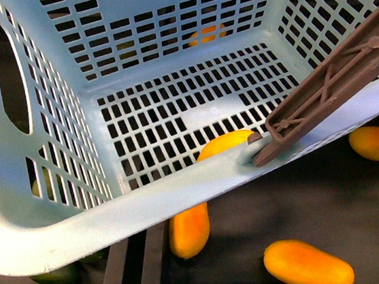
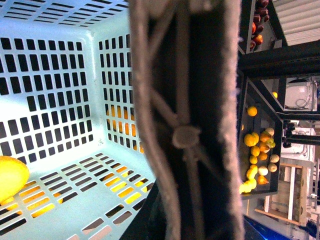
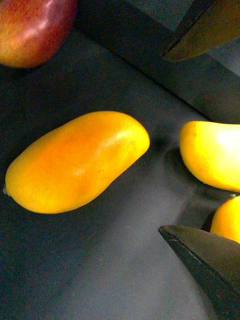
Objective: Pick lemon and mango into basket
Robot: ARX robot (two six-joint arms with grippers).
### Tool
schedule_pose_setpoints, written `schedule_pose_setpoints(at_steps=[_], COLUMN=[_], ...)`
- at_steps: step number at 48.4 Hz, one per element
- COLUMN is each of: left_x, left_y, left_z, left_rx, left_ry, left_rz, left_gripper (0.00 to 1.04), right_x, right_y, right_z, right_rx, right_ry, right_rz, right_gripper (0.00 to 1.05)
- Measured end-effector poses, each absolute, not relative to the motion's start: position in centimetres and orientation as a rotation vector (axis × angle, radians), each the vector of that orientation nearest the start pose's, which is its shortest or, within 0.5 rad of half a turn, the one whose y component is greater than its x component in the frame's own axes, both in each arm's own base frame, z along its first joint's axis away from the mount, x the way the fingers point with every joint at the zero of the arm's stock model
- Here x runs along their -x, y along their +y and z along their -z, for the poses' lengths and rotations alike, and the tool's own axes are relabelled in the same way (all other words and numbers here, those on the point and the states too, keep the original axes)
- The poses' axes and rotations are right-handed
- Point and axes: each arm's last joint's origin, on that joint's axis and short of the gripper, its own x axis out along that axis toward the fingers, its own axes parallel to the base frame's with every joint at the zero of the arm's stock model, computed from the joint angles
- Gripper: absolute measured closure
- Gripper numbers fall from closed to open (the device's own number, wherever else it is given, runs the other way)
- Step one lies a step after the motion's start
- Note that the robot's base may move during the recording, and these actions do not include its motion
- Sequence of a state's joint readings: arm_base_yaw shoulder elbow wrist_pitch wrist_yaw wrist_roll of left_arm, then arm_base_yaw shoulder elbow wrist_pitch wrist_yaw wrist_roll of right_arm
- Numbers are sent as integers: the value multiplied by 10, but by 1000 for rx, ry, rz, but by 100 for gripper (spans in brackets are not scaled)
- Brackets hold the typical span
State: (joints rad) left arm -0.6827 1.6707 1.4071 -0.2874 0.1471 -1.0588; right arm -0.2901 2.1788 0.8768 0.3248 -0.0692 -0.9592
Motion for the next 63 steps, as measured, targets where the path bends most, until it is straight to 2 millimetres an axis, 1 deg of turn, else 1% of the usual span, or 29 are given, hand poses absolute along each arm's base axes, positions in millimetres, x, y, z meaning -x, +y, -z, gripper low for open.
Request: schedule_pose_setpoints(at_steps=[4,16,30,43,55,57,63], left_x=[-293,-293,-293,-293,-293,-293,-293], left_y=[-243,-243,-243,-243,-243,-243,-243], left_z=[-310,-310,-310,-310,-310,-310,-310], left_rx=[822,821,821,821,822,822,821], left_ry=[907,904,905,904,906,906,906], left_rz=[434,431,432,431,434,434,433], left_gripper=[100,100,100,100,100,100,100], right_x=[-346,-368,-392,-408,-418,-419,-417], right_y=[-95,-91,-77,-82,-84,-84,-84], right_z=[-13,0,19,36,40,41,43], right_rx=[726,736,755,724,685,678,644], right_ry=[983,999,1021,1060,1072,1076,1088], right_rz=[-308,-344,-396,-362,-334,-326,-328], right_gripper=[9,9,9,9,9,12,32])
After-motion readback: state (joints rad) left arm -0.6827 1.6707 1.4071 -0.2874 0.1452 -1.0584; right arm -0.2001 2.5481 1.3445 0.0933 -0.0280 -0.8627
